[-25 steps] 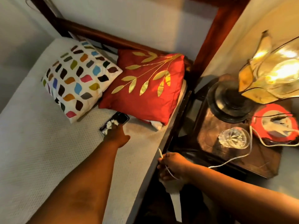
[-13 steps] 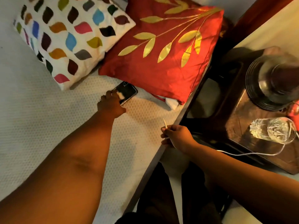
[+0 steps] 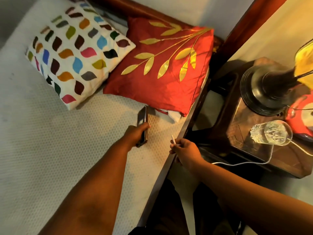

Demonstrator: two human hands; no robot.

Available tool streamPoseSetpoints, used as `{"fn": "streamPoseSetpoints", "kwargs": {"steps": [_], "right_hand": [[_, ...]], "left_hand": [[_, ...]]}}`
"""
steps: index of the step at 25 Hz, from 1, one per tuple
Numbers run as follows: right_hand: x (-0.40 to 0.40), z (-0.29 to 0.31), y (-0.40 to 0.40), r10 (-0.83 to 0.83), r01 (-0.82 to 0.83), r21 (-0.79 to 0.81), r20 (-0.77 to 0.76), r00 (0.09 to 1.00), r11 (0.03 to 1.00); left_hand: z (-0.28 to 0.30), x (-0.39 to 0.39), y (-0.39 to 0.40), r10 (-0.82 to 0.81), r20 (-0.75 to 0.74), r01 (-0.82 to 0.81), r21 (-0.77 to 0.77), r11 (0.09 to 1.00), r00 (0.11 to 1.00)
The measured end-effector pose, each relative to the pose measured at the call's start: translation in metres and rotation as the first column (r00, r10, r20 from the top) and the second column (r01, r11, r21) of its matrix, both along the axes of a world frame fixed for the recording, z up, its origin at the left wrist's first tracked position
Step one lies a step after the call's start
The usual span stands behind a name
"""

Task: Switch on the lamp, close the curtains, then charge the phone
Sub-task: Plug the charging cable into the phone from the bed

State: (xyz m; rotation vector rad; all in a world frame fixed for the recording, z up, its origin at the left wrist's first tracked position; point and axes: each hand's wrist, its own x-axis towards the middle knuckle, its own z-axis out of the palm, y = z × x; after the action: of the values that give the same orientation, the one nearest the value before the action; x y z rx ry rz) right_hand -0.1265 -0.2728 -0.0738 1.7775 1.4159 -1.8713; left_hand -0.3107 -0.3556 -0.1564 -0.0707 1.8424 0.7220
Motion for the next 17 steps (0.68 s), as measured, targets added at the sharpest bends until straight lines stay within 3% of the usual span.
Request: {"fn": "streamPoseSetpoints", "kwargs": {"steps": [2, 4, 10, 14, 17], "right_hand": [[0.011, 0.014, 0.001, 0.020, -0.019, 0.055, -0.015, 1.000, 0.998], [0.022, 0.031, 0.002, 0.022, -0.016, 0.097, -0.057, 0.998, 0.995], [0.078, 0.085, 0.002, -0.011, 0.033, 0.099, -0.212, 0.977, 0.995], [0.146, 0.141, -0.003, -0.078, 0.076, -0.019, -0.311, 0.947, 0.997], [0.192, 0.196, -0.005, -0.041, 0.053, 0.018, -0.415, 0.909, 0.998]], "left_hand": [[0.023, 0.029, -0.001, 0.088, 0.196, -0.100, 0.051, 0.994, 0.977], [0.048, 0.055, 0.001, 0.158, 0.288, -0.195, 0.104, 0.975, 0.944], [0.134, 0.115, 0.027, 0.226, 0.396, -0.382, 0.376, 0.844, 0.890], [0.198, 0.181, 0.042, 0.261, 0.515, -0.538, 0.516, 0.666, 0.816], [0.245, 0.232, 0.050, 0.251, 0.600, -0.636, 0.603, 0.482, 0.759]]}}
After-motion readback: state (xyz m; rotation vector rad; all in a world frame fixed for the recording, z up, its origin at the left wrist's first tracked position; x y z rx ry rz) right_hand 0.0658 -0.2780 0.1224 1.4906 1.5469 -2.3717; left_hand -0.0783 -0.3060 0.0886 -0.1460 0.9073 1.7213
